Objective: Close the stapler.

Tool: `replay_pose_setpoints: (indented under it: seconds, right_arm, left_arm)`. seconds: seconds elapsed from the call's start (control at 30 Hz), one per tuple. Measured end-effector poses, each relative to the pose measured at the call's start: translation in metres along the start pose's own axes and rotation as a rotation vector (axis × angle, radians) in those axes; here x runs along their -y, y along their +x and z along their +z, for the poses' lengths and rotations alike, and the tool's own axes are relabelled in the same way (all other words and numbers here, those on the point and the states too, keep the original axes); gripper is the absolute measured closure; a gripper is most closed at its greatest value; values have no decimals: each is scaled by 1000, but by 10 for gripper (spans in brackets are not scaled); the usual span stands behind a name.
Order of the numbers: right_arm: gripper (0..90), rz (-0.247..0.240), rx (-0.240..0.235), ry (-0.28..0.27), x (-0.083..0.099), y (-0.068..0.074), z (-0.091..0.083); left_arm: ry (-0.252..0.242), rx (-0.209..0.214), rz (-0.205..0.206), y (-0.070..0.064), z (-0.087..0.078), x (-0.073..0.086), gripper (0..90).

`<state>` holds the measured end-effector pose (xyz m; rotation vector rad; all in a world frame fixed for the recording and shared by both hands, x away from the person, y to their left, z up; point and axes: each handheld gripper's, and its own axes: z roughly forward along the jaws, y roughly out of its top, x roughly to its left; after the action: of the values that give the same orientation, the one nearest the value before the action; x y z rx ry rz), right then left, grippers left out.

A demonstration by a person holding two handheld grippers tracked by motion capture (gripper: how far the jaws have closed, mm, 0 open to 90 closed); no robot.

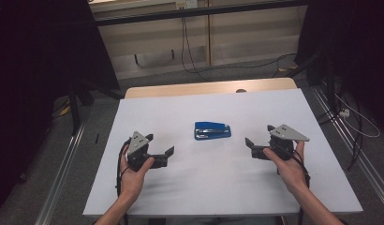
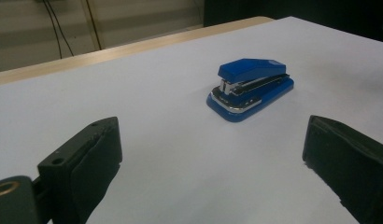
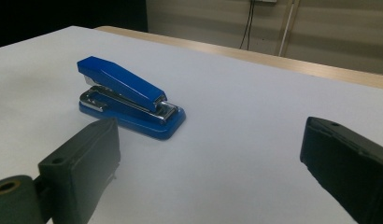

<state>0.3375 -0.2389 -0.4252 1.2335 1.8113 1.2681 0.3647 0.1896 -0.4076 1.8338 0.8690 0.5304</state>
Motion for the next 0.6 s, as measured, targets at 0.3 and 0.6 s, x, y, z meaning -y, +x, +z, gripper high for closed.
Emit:
replay_pose_setpoints:
  seconds: [0.3, 0.6]
  right_arm:
    - [56, 10, 34, -39, 4, -5, -19]
    - [52, 34, 63, -21, 17, -12, -39]
  left_arm:
    - [-13, -43, -23, 9, -15, 6, 47]
    - [-11, -57, -15, 15, -33, 16, 47]
